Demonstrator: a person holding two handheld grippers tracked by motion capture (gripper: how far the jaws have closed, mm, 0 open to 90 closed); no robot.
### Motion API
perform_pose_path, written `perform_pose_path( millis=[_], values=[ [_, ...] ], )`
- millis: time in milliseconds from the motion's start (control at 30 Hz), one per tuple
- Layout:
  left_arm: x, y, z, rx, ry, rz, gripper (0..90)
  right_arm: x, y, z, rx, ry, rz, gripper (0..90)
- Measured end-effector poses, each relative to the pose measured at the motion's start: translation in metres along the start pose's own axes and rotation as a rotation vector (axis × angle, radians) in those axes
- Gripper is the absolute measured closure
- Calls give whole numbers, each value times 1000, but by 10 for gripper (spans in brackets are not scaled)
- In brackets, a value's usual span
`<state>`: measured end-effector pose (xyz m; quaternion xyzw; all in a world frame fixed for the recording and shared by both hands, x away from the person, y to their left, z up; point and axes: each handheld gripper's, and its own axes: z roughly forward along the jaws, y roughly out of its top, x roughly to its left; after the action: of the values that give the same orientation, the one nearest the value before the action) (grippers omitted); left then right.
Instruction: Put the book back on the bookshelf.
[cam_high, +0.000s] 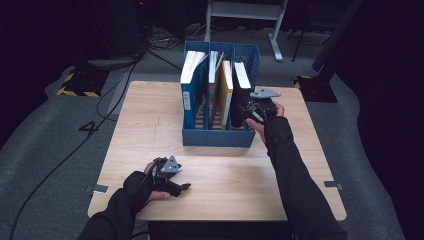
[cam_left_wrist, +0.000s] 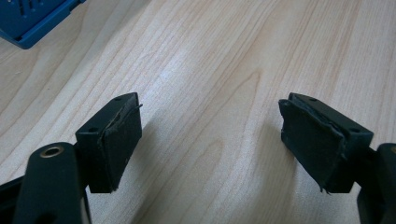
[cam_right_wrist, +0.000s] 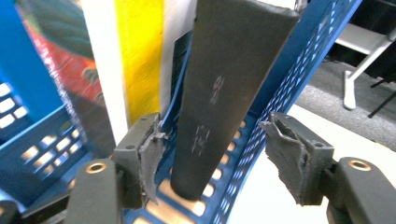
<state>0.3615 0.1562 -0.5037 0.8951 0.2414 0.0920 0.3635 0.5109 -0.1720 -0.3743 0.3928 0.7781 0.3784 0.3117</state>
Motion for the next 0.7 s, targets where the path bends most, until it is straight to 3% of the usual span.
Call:
perform_pose_path(
  millis=[200, 700],
  values=[
    [0, 0, 0, -2, 1, -2, 206, -2, 0, -16, 18, -16, -58, 343],
    [0, 0, 0, 0, 1, -4, 202, -12, -17, -51, 50, 13, -159, 307]
  ],
)
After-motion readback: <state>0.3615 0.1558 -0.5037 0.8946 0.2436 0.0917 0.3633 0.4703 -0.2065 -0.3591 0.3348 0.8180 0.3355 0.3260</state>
